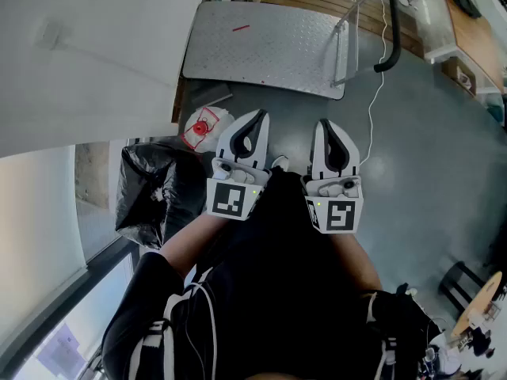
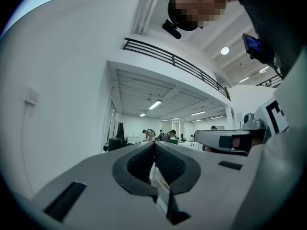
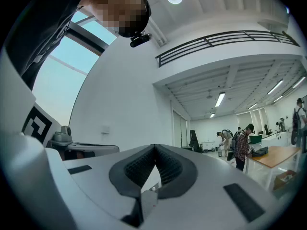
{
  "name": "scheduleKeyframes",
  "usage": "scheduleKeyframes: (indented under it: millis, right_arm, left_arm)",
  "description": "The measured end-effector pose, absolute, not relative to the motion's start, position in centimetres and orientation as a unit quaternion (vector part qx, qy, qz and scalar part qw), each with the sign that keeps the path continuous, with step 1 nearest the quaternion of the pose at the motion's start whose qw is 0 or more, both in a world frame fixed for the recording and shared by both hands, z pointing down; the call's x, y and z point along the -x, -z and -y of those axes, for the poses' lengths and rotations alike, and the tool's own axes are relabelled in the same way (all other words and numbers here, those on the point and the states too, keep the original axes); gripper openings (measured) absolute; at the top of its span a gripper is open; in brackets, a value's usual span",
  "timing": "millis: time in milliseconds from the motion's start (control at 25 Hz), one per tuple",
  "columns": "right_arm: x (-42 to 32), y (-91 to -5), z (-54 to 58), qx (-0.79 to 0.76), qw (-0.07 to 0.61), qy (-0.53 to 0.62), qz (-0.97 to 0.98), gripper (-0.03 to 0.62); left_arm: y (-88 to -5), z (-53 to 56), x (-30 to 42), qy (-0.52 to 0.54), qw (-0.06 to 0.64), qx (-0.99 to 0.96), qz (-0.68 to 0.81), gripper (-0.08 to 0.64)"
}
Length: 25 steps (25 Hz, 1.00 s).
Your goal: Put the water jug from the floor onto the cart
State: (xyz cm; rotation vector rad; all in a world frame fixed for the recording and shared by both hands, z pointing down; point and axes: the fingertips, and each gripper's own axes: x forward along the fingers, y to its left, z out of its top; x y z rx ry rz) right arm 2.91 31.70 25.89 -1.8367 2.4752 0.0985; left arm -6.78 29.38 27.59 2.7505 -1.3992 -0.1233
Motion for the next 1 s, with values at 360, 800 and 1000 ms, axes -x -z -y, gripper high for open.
scheduleKeyframes:
  millis: [360,800,1000]
  right_arm:
    - [-4.4,-25.9,-32.9,0.593,0.028,-0.029,-0.804,0.017]
    - [-6.2,-26.0,-34.8,0.591,0.048,-0.02,-0.805,0.017]
    - [-6.2,-26.1,-35.4,0.587,0.053,-0.017,-0.808,0.017]
  left_arm:
    - [-27.4,-30.5,5.5,0.037,0.023,-0.889,0.456,0.017]
    - [-27.7,-31.9,4.6,0.04,0.022,-0.885,0.464,0.017]
    - [-27.8,-32.3,4.9,0.037,0.02,-0.882,0.47,0.017]
